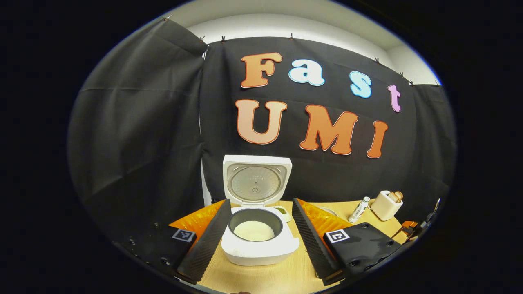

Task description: Close the left gripper, press the button to open the rice cooker; take a wooden spoon from the chopstick holder with the right hand, scoop a spoonful of rice and pour it into the rice cooker, then put the wooden spoon back into the chopstick holder.

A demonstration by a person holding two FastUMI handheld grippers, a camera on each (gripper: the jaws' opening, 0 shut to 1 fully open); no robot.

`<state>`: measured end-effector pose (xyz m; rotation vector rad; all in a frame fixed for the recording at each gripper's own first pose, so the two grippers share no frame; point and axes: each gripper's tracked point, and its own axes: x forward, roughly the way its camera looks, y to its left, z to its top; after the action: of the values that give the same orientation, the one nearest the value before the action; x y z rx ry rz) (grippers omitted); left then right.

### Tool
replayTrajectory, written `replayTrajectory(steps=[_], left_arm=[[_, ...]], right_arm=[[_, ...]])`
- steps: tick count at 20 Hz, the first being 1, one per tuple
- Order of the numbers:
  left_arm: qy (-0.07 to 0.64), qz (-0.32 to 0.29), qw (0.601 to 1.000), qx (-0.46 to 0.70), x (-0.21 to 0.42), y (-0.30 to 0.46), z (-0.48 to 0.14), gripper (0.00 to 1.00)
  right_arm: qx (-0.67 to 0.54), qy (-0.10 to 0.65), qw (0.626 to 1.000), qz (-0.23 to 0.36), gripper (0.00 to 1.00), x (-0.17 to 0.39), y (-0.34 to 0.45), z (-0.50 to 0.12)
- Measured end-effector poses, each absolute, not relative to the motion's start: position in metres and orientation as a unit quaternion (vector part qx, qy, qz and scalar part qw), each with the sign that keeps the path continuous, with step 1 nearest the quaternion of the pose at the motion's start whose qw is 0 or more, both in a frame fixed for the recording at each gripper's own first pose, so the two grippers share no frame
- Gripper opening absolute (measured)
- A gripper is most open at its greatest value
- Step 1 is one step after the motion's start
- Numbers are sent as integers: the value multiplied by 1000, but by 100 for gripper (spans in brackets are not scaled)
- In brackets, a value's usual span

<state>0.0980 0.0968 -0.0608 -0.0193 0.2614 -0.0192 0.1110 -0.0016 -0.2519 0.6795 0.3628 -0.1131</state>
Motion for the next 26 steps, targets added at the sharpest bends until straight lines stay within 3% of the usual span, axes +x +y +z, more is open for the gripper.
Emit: replayTrajectory(steps=[1,3,7,14,19,26], left_arm=[[128,-8,992,-10,100,96,-58,97],[122,-7,992,-12,103,93,-50,100],[110,-1,994,-9,119,86,-26,99],[84,7,996,-9,171,74,20,100],[80,25,996,-16,227,81,35,100],[132,42,990,-26,321,102,1,99]], right_arm=[[319,176,929,-64,81,114,-9,-248],[294,177,936,-78,94,117,-21,-239],[229,162,956,-88,94,118,-37,-197],[165,131,976,-49,94,115,-20,-130],[150,126,980,-39,94,109,-7,-126],[123,130,983,-50,95,108,-2,-133]])
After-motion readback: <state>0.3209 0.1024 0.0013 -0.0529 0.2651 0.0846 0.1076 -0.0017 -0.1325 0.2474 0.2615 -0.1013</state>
